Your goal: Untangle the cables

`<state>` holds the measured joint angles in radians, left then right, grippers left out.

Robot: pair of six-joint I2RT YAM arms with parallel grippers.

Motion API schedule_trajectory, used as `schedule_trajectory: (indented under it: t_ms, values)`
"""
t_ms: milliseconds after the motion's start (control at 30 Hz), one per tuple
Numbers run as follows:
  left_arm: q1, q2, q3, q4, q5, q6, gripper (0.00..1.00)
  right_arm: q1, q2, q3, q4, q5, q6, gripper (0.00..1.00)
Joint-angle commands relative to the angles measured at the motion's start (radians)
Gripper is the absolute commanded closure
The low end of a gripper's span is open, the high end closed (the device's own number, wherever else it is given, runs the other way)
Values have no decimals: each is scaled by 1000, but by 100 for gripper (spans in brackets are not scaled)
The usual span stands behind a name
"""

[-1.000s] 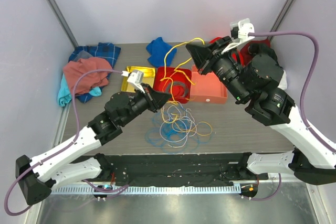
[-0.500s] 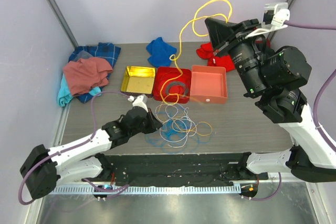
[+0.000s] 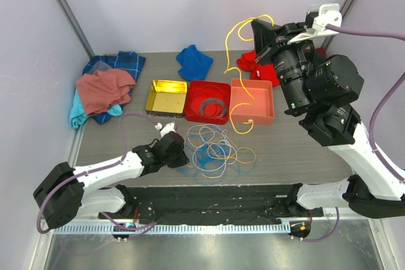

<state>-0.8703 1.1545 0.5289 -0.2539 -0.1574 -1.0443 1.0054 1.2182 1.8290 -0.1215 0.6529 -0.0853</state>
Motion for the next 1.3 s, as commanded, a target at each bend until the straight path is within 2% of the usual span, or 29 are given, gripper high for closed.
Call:
schedule_trajectory:
  t_ms: [0,133,333,600,767,1000,1267]
  values:
    - [-1,42,16,-47,1,-6,100,-30,15,-2,80,86,-76,99]
    - [-2,37,-21,-12,19,-22,100,-92,29,-28,80,106,-65,99]
    - [-1,-4,-32,-15,15,0,100,-261,38,-102,62,31,73,99]
    - [-2,-71,-41,-54,-11,26,100,-355,73,-146,51,24,84,99]
    - [-2,-88,-59,-36,-19,35,100,-433,73,-217,54,-15,163,99]
    - [-2,-64,-58,-25,-7,43,100,-476,73,-295,59,-39,216,99]
    - [-1,-44,-60,-5,7,50,100,-488,30,-519,78,-72,303,99]
